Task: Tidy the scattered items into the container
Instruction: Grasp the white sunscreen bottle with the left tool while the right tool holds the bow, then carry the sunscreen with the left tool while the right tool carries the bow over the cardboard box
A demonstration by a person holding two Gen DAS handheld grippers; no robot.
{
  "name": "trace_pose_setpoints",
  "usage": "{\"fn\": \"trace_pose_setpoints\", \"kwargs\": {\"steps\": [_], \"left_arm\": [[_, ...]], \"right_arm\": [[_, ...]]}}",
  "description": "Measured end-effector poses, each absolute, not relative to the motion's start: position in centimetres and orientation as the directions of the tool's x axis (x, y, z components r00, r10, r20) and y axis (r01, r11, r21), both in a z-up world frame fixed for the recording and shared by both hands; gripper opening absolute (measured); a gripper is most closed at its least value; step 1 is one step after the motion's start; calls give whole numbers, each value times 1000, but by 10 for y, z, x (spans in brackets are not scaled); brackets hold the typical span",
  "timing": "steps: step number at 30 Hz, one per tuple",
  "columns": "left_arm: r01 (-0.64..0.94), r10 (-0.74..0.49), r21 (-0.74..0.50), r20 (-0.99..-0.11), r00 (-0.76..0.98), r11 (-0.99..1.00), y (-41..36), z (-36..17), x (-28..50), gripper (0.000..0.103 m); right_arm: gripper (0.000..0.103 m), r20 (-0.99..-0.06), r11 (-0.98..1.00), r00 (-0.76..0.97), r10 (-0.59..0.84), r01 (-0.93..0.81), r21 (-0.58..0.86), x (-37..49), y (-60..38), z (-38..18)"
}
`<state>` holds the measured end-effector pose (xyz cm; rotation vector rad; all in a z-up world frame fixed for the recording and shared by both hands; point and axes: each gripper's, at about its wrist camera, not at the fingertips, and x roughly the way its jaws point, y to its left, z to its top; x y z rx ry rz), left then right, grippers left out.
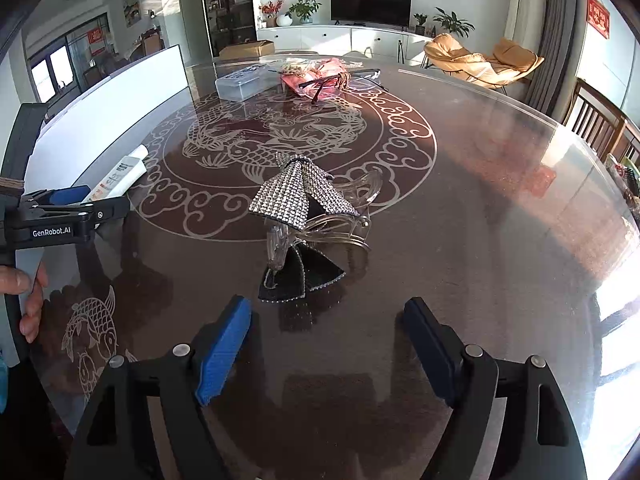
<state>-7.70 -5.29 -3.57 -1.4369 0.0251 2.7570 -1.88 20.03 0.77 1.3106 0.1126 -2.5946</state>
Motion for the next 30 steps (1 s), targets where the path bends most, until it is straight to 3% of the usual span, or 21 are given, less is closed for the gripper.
{"fn": "trace_pose_setpoints", "kwargs": {"steps": [4, 10, 15, 17, 18, 20, 26, 30], "left_arm": [[-36, 22, -1, -820, -572, -999, -53, -36, -77, 103], [-35, 20, 0, -819, -573, -999, -52, -36, -77, 103], [-34, 19, 1, -819, -573, -999, -52, -36, -77, 103], [-40, 28, -6, -819, -573, -999, -53, -35, -77, 103], [-42, 43, -23, -808, -588, -999, -55, -33, -76, 90], [-44, 68, -53, -777, -626, -998, -60, -28, -71, 50], [-36, 175, -194, -773, -610, -980, -75, -19, -62, 50], [-55, 175, -183, -743, -646, -982, -73, 0, -48, 50]], "right_arm": [[80, -757, -974, -629, -178, 219, 47, -21, 197, 18], [80, -780, -986, -607, -152, 152, 74, -54, 203, 12], [81, -788, -976, -594, -159, 214, 36, -77, 194, 7], [75, -790, -973, -594, -150, 231, 11, -80, 190, 6], [48, -783, -973, -603, -152, 232, 10, -79, 189, 7], [49, -778, -976, -612, -144, 217, 10, -75, 189, 11], [49, -737, -970, -646, -198, 236, 54, -46, 188, 31], [49, -716, -965, -657, -237, 247, 92, -27, 187, 37]]}}
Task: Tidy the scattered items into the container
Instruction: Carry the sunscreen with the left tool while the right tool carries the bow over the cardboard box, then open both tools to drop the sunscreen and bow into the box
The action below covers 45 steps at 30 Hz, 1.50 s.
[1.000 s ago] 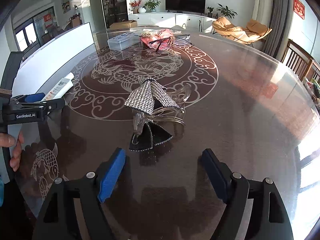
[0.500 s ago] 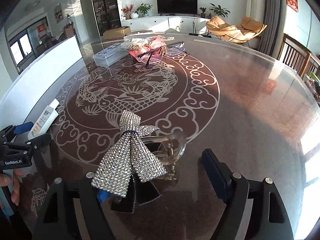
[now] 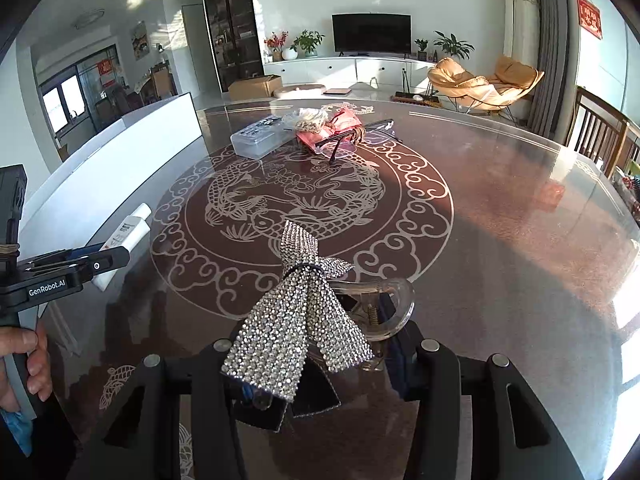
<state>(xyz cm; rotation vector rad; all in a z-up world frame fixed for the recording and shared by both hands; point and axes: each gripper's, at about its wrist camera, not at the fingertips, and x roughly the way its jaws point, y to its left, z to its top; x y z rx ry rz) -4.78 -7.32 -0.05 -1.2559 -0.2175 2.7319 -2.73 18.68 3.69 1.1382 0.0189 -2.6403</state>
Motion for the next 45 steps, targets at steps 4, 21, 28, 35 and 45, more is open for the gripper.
{"fn": "trace_pose_setpoints", "kwargs": {"steps": [4, 21, 28, 35, 45], "left_arm": [[-49, 189, -212, -718, -670, -976, -80, 9, -30, 50], [100, 102, -288, -611, -785, -952, -214, 117, -16, 50], [272, -74, -191, -676, -733, -943, -341, 123, -65, 50], [354, -105, -129, -814, -571, -926, -404, 60, -125, 51], [422, -142, -95, -856, -497, -902, -414, 43, -128, 67]], "right_arm": [[49, -706, -960, -657, -267, 247, 133, -12, 185, 32], [49, -611, -812, -596, -521, 566, 140, -58, 19, 123], [49, -589, -636, -463, -662, 763, 115, -102, -153, 173], [55, -737, -546, -351, -578, 837, 30, -139, -281, 113], [70, -792, -576, -369, -487, 817, -26, -160, -292, 81]]}}
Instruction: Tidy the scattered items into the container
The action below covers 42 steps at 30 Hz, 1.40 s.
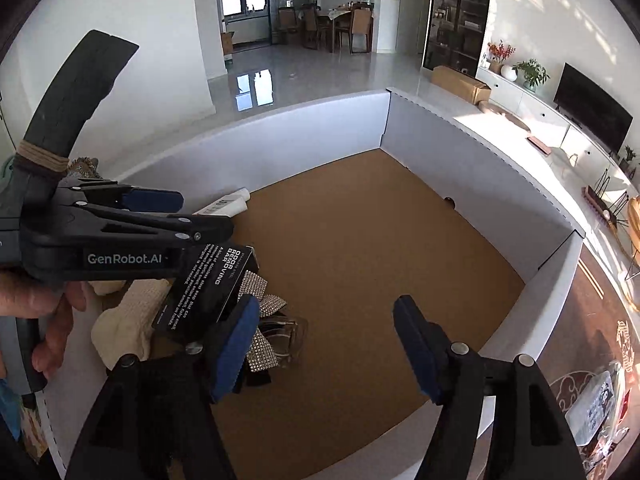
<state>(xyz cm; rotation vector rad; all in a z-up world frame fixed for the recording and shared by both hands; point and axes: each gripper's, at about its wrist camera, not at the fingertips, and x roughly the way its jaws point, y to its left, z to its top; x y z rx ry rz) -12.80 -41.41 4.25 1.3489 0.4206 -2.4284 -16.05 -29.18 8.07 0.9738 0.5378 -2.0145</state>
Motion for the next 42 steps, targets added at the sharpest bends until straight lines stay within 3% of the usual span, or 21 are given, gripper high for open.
{"fn": "trace_pose_setpoints", "kwargs": {"steps": [6, 9, 10, 12, 15, 19, 23, 27, 35, 42], "left_arm": [[359, -175, -59, -792, -585, -931, -359, 87, -102, 67], [272, -127, -84, -729, -673, -959, -299, 117, -77, 68], [229, -97, -94, -707, -701, -969, -273, 125, -70, 72], [137, -21, -125, -660, -751, -983, -221, 131, -55, 103], [-16, 137, -194, -626, -768, -981, -144, 113, -36, 103], [-141, 253, -214, -717, -649, -967, -61, 51, -49, 103], [-189, 205, -115, -790, -578, -975, -23, 0, -55, 103], [-134, 191, -140, -817, -544, -981, -37, -26, -53, 103], [-92, 158, -128, -799, -580, -988, -44, -32, -53, 103], [-92, 101, -58, -809, -579, -994, -35, -35, -55, 103]], "right_arm": [[70, -713, -615, -459, -530, 787, -49, -140, -243, 106], [70, -643, -692, -560, -522, 719, -65, -127, -181, 117], [70, -623, -721, -594, -508, 689, -69, -121, -155, 117], [70, -605, -784, -652, -457, 617, -73, -110, -96, 108], [70, -653, -876, -689, -314, 475, -80, -99, -5, 73], [70, -742, -951, -661, -107, 286, -118, -84, 99, 27], [70, -760, -983, -646, -70, 175, -59, -66, 161, 15], [71, -779, -985, -622, -72, 167, -43, -54, 164, 12], [71, -777, -975, -627, -57, 201, -91, -52, 145, 10], [76, -793, -982, -598, -115, 186, 2, -59, 159, 5]]}}
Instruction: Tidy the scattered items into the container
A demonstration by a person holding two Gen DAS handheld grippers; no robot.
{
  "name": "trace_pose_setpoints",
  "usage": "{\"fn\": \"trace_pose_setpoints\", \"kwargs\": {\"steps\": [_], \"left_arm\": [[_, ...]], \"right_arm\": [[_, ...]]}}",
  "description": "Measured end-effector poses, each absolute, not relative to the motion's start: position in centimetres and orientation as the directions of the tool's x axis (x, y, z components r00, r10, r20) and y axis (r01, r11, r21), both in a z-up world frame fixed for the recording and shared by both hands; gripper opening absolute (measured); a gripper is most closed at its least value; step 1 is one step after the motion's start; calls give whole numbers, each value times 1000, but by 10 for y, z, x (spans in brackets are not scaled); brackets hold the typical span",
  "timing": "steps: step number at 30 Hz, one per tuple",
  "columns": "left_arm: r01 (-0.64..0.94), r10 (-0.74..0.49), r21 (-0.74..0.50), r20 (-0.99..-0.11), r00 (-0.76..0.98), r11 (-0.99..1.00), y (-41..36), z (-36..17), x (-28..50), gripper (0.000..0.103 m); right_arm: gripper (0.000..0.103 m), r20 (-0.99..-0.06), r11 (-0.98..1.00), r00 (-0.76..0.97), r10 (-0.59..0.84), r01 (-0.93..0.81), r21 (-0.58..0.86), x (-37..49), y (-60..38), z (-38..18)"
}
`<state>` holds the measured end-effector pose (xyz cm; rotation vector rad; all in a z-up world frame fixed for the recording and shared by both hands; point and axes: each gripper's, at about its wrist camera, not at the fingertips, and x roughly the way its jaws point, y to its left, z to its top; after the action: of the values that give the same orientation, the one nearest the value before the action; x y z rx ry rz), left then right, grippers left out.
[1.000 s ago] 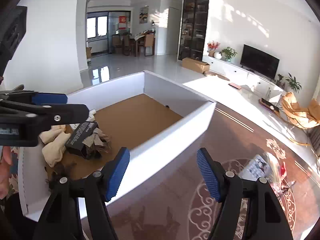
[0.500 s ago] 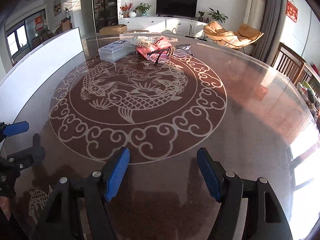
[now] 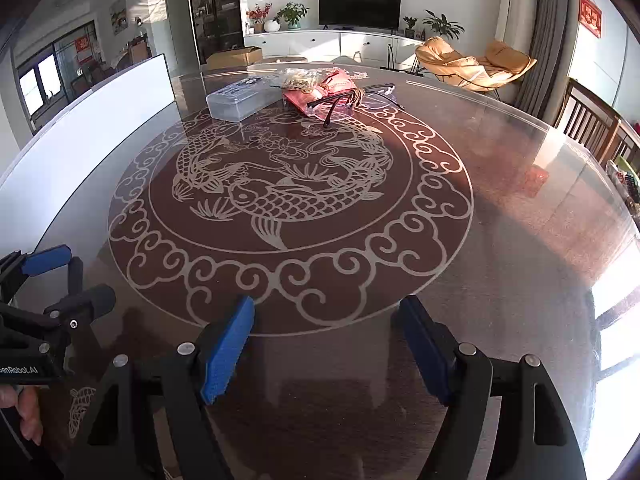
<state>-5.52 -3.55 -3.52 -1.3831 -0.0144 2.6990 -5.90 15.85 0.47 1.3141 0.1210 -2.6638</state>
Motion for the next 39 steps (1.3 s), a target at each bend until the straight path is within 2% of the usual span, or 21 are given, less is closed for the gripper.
{"fn": "trace_pose_setpoints", "kwargs": {"steps": [7, 39], "left_arm": [[-95, 56, -2, -818, -572, -996, -29, -37, -55, 103], [-94, 56, -2, -819, -571, -996, -29, -35, -54, 103]], "right_arm": [[76, -794, -983, -599, -108, 186, -7, -58, 156, 4], [77, -793, -983, -599, -109, 186, -6, -58, 155, 3]]}}
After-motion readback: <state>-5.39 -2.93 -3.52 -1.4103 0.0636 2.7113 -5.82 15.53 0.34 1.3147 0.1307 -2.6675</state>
